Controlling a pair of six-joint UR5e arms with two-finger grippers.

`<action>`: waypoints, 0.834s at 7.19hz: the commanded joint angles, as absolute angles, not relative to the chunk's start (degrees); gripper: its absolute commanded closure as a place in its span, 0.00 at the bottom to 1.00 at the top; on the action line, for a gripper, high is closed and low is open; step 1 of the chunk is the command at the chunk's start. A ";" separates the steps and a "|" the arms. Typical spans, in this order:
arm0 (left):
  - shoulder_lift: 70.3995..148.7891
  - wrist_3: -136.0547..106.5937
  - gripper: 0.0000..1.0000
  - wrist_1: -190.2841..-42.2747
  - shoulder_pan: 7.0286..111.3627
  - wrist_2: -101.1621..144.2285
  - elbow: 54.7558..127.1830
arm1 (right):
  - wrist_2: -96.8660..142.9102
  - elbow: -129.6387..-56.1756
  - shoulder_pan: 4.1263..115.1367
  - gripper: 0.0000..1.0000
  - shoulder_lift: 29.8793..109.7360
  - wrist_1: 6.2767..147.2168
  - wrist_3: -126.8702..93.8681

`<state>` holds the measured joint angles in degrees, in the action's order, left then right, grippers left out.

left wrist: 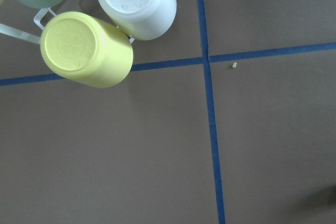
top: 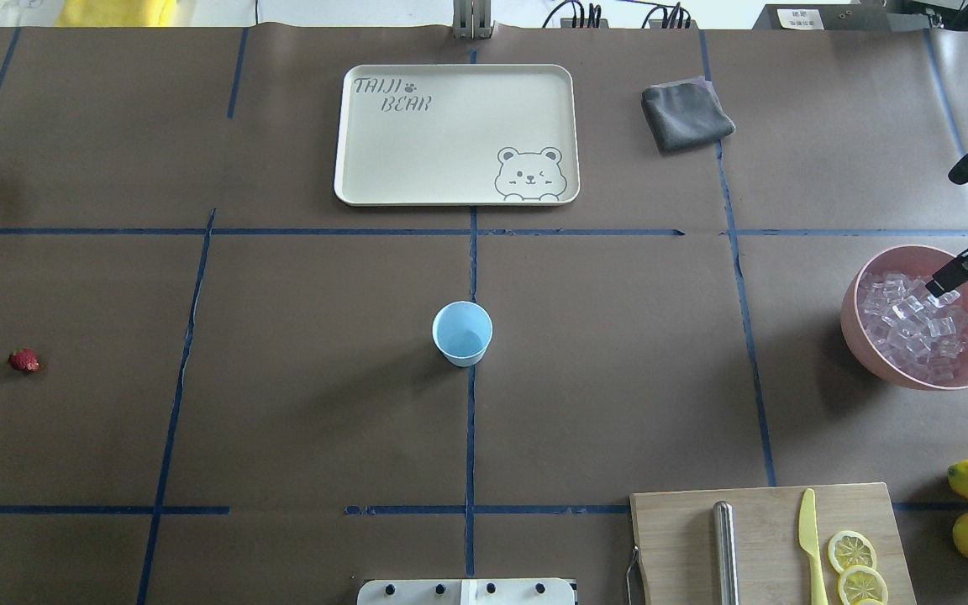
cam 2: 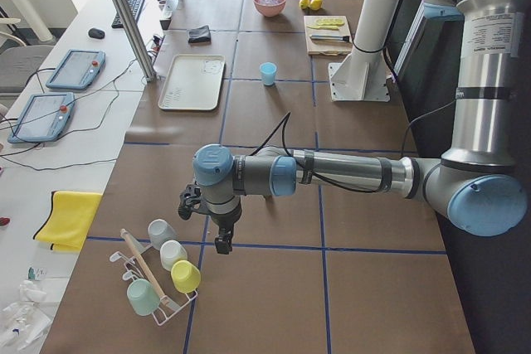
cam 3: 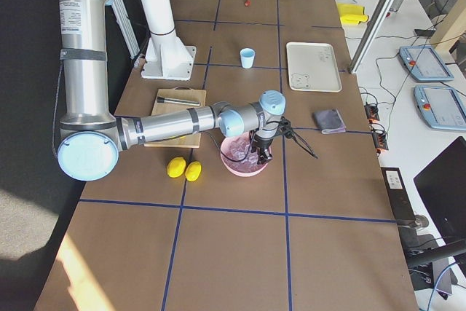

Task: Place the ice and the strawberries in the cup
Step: 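Lower the right gripper into the pink bowl and grasp an ice cube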

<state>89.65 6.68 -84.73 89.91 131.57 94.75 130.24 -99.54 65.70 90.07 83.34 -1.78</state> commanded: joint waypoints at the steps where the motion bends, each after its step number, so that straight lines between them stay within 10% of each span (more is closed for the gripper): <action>1: 89.65 6.68 0.00 -84.73 89.91 131.57 94.75 | 130.25 -99.40 64.52 0.41 90.09 83.58 -1.85; 6: 89.65 6.68 0.00 -84.73 89.91 131.57 94.83 | 130.17 -99.40 64.42 0.41 90.79 83.85 -1.76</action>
